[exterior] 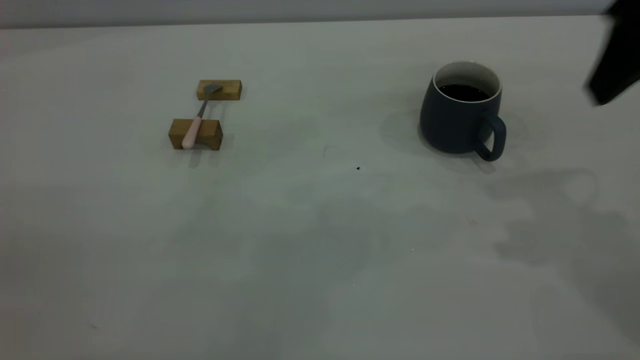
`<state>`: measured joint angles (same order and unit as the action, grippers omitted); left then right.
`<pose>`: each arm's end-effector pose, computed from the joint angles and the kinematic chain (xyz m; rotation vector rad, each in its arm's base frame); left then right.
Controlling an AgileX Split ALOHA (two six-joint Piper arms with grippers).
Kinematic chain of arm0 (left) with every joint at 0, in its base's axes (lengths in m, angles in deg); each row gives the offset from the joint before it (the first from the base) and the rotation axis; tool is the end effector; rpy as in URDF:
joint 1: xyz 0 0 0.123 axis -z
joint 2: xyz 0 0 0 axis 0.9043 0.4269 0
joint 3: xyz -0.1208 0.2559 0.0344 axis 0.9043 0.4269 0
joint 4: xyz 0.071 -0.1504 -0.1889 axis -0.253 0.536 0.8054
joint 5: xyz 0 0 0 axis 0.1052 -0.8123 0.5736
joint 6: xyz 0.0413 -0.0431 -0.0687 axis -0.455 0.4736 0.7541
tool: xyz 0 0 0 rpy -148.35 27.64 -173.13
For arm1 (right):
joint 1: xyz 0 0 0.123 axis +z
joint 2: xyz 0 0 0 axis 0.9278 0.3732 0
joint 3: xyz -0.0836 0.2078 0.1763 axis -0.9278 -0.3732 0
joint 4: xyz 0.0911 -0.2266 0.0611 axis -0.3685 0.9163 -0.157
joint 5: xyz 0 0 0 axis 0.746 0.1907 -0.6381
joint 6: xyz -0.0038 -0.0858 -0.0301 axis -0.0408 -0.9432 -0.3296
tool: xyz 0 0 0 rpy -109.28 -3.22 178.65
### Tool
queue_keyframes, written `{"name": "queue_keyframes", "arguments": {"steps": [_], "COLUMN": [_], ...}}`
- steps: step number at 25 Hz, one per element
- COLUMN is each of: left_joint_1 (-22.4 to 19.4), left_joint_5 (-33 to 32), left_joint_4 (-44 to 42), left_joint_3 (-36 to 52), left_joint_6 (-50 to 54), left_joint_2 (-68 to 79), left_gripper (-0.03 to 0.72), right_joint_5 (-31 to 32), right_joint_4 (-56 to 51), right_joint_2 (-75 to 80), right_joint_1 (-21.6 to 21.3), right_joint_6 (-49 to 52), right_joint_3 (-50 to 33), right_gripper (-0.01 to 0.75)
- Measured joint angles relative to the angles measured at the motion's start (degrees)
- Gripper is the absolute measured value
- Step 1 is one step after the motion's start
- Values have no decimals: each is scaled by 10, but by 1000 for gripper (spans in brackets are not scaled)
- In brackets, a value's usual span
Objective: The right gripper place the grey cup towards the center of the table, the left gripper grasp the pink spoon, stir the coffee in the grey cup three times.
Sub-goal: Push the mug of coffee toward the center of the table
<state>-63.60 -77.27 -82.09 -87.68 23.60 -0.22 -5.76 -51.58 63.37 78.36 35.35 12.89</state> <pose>-0.0100 0.0098 0.2697 -0.1327 2.0941 0.0466 0.2809 0.0603 0.1665 -0.4190 2.8014 0.1622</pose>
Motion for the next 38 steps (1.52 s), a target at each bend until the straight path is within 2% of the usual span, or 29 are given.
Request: {"name": "queue_keyframes", "arguments": {"steps": [7, 16, 27, 29, 32, 37, 38], "left_joint_1": [0, 0, 0, 0, 0, 0, 0], "left_joint_5": [0, 0, 0, 0, 0, 0, 0], "left_joint_4": [0, 0, 0, 0, 0, 0, 0], "left_joint_3": [0, 0, 0, 0, 0, 0, 0], "left_joint_6": [0, 0, 0, 0, 0, 0, 0], "left_joint_2": [0, 0, 0, 0, 0, 0, 0], "left_gripper": [411, 411, 411, 411, 411, 411, 411], "right_joint_5": [-14, -17, -17, -17, -19, -20, -23], "right_joint_4": [6, 25, 56, 63, 75, 80, 82], "right_joint_2": [164, 292, 385, 390, 392, 392, 392], "right_joint_1": [13, 13, 13, 13, 13, 16, 17], "right_joint_6": [-15, -32, -47, -49, -51, -55, -56], "right_joint_3": [106, 222, 309, 313, 315, 315, 315], "right_gripper": [621, 619, 594, 560, 453, 169, 164]}}
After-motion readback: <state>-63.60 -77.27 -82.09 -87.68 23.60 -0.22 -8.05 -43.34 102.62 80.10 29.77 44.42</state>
